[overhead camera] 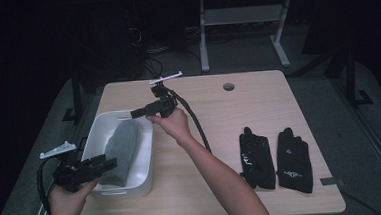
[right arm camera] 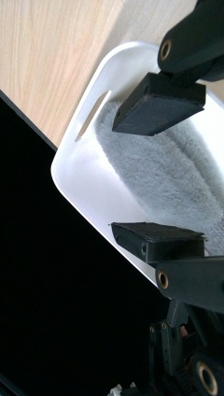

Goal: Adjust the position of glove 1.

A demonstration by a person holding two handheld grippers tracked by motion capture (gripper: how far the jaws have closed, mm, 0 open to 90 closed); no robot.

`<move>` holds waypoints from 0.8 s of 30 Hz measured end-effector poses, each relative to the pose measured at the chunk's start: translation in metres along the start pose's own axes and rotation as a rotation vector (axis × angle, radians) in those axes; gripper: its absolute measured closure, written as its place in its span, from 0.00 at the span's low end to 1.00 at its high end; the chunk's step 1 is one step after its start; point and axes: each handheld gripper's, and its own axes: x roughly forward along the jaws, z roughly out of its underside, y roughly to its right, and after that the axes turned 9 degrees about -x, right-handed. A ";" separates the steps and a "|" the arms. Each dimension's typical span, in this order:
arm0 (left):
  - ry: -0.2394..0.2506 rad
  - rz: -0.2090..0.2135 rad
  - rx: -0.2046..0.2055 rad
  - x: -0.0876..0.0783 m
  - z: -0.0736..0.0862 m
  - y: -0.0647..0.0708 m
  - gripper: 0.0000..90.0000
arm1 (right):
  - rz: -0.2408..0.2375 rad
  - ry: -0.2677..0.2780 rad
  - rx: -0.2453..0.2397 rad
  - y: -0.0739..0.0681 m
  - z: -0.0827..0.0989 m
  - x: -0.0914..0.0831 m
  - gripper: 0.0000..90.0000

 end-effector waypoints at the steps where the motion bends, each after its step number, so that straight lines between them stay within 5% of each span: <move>1: -0.002 0.000 -0.007 0.001 0.000 0.002 0.39 | 0.001 0.002 -0.001 0.000 0.000 -0.002 0.49; 24: -0.033 0.045 0.052 0.025 -0.012 0.033 0.38 | 0.025 0.040 -0.011 0.006 0.012 -0.052 0.46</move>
